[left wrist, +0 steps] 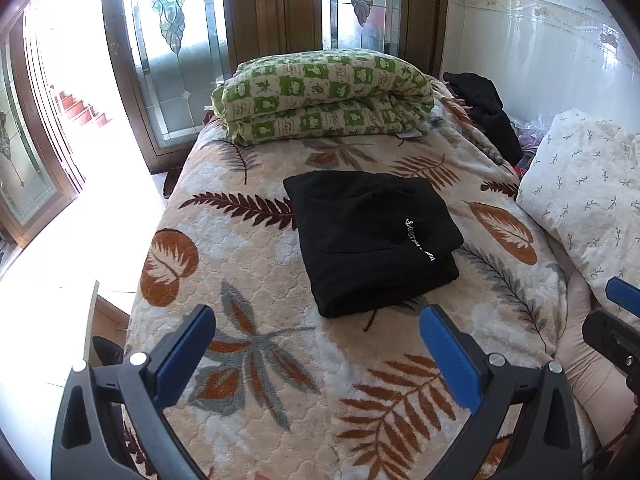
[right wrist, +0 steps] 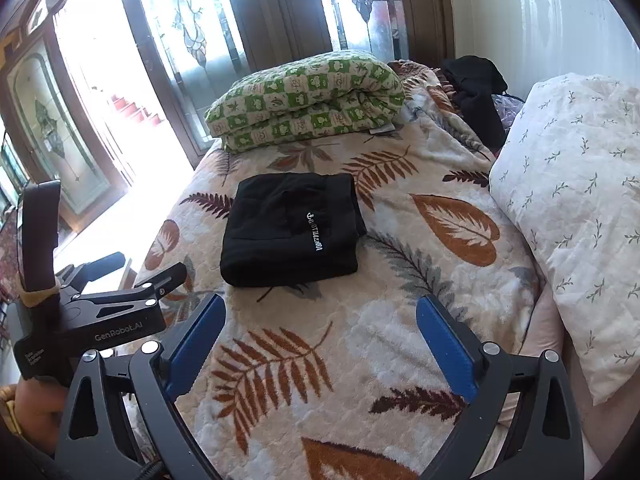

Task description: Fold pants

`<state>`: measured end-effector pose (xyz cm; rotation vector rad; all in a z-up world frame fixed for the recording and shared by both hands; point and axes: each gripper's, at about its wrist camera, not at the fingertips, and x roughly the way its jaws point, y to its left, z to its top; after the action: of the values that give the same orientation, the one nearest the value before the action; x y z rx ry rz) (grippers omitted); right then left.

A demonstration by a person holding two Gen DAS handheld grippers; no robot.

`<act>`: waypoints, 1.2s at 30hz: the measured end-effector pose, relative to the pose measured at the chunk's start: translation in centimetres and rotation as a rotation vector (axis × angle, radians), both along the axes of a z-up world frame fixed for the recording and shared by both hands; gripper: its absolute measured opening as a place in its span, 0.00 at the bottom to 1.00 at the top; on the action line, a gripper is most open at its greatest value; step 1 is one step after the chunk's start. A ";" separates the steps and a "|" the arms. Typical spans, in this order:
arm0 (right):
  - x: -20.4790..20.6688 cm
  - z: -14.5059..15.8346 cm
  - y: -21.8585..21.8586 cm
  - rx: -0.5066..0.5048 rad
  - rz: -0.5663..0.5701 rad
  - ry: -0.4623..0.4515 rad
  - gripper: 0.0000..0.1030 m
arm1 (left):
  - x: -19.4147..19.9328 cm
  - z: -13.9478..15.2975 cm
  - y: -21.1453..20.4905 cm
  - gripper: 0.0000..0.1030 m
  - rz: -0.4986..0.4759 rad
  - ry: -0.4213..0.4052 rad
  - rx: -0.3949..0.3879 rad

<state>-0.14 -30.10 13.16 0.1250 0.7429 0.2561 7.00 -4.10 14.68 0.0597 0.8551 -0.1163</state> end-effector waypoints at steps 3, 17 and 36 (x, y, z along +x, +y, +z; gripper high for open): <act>-0.3 0.4 0.2 -0.007 0.003 -0.004 0.94 | -0.4 0.4 0.0 1.00 -0.003 -0.005 0.002; -0.8 0.9 -0.1 -0.029 0.053 0.007 0.95 | -1.7 0.6 -0.2 1.00 0.021 -0.007 0.016; -1.5 0.3 -1.3 0.039 0.064 -0.008 0.95 | -3.4 2.0 -1.4 1.00 0.079 -0.054 0.032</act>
<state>-1.64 -31.37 13.51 0.1375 0.7351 0.3316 3.56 -5.53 16.67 0.0590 0.8040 -0.0263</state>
